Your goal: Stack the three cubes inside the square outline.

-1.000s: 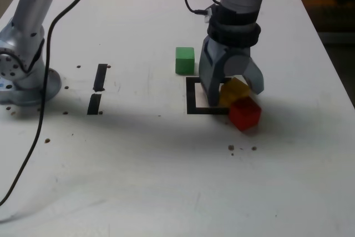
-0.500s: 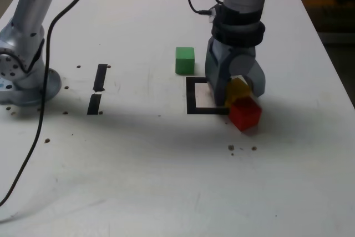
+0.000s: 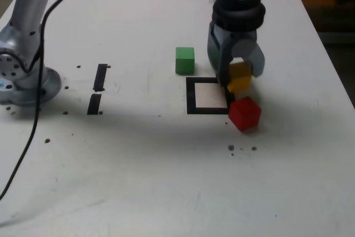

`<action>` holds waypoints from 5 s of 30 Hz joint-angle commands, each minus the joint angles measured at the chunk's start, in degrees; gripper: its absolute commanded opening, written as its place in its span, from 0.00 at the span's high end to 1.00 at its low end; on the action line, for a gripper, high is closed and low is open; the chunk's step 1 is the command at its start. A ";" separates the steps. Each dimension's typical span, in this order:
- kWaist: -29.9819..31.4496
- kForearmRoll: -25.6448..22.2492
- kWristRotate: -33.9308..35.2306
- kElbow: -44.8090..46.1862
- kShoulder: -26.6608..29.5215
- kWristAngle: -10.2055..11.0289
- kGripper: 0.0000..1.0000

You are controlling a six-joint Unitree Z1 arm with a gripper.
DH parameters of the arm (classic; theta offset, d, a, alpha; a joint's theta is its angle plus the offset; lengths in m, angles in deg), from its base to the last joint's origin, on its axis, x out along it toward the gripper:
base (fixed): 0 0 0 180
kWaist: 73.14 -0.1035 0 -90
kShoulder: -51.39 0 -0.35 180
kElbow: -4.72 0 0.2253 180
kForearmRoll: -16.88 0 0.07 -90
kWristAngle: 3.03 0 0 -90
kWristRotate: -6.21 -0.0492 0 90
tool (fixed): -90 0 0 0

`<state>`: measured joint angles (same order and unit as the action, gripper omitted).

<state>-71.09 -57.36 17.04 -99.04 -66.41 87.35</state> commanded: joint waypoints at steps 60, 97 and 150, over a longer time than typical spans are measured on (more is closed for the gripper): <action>-3.56 -6.32 -10.66 -4.97 7.85 6.10 0.07; 14.61 -13.88 17.13 -10.40 1.07 2.82 0.07; 11.78 -10.59 14.80 -11.38 -8.69 -7.03 0.12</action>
<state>-59.17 -67.83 31.92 -110.46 -74.76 80.42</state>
